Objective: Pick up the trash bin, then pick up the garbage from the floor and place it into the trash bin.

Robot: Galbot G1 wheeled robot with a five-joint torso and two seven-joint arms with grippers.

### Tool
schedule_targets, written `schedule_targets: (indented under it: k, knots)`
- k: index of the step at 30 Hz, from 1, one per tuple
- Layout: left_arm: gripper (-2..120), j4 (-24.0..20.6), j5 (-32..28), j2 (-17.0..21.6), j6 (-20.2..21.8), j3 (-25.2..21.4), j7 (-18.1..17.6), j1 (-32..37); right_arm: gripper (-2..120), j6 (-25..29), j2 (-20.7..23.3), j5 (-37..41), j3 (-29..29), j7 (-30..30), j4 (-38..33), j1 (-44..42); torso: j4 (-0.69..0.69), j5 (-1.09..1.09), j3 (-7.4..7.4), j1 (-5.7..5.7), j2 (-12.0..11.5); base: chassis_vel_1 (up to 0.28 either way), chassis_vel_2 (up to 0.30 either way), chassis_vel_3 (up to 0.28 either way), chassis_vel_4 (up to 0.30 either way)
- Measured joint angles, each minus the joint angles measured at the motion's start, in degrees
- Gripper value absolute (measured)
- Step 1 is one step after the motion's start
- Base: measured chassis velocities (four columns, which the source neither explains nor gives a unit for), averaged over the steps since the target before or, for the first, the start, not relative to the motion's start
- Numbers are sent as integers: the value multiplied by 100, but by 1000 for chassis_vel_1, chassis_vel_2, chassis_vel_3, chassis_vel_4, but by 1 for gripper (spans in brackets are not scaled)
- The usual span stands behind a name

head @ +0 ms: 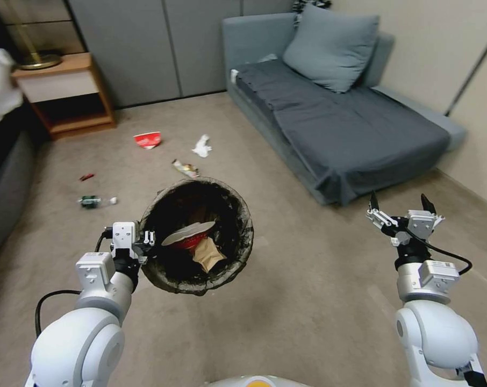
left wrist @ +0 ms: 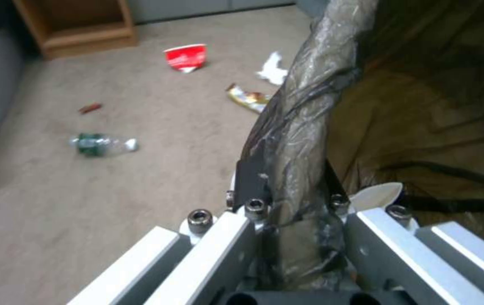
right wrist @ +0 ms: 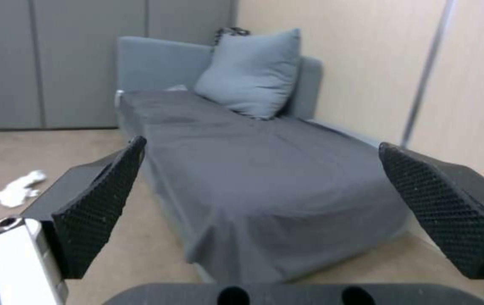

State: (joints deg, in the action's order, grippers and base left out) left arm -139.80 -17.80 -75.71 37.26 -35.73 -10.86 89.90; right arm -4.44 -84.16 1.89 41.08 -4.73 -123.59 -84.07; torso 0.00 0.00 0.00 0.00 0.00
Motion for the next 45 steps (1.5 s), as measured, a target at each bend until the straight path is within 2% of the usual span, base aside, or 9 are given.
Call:
schedule_targets:
  k: [23, 28, 45]
  knots:
    - [0, 72, 10, -27, -50, 21, 20, -29, 100, 28, -6, -37, -4, -2, 68, 15, 0, 0, 0, 0, 0, 82, 76, 76, 81]
    - [0, 72, -199, -24, -120, -1, -58, -71, 100, 8, 12, -22, -1, -71, 65, 40, -1, 0, 0, 0, 0, 5, 14, 8, 5]
    - [0, 106, -78, -39, -199, 13, -54, -50, 100, -27, -8, -42, -35, -116, 35, -28, 0, 0, 0, 0, 0, 0, 0, 0, 0]
